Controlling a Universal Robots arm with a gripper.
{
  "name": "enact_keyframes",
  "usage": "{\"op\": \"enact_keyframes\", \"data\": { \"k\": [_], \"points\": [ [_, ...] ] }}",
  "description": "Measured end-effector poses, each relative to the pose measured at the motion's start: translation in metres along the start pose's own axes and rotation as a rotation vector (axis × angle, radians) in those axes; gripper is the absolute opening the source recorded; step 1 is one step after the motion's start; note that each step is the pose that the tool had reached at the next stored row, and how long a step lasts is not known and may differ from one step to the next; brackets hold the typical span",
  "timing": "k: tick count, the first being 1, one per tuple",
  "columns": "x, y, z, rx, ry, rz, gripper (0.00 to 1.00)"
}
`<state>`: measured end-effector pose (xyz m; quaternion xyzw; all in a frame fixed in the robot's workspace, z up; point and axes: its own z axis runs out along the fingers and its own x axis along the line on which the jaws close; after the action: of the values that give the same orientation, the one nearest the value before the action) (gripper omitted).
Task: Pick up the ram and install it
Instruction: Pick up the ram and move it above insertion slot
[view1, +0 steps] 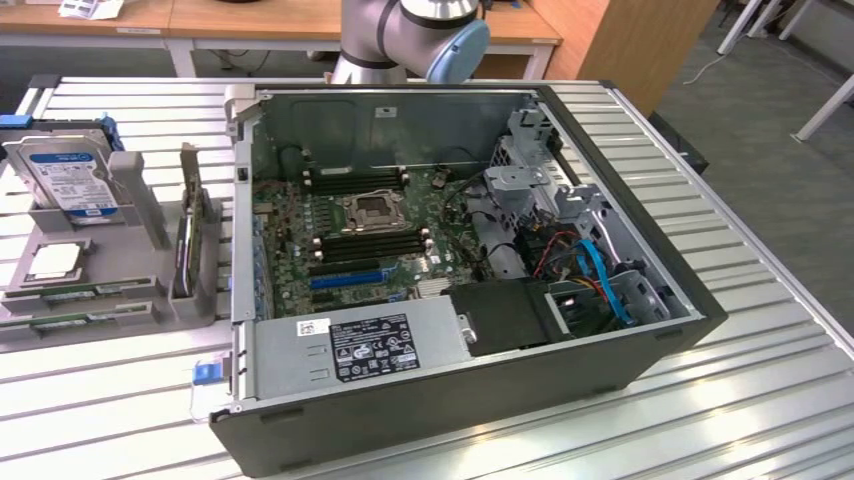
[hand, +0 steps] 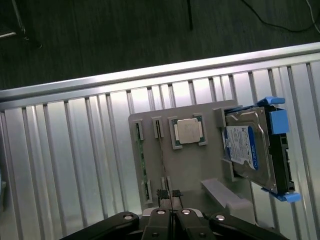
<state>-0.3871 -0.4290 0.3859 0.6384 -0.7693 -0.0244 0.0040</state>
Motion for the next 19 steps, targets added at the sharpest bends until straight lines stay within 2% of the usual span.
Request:
{"op": "enact_keyframes", "data": {
  "k": [5,13,19],
  "points": [
    [0.0000,0.0000,0.0001,-0.0001,0.0002,-0.007,0.10],
    [0.0000,0.0000,0.0001,-0.0016,0.0035,-0.084,0.10],
    [0.0000,0.0000,0.0001,-0.0020,0.0048,-0.116,0.10]
  ]
}}
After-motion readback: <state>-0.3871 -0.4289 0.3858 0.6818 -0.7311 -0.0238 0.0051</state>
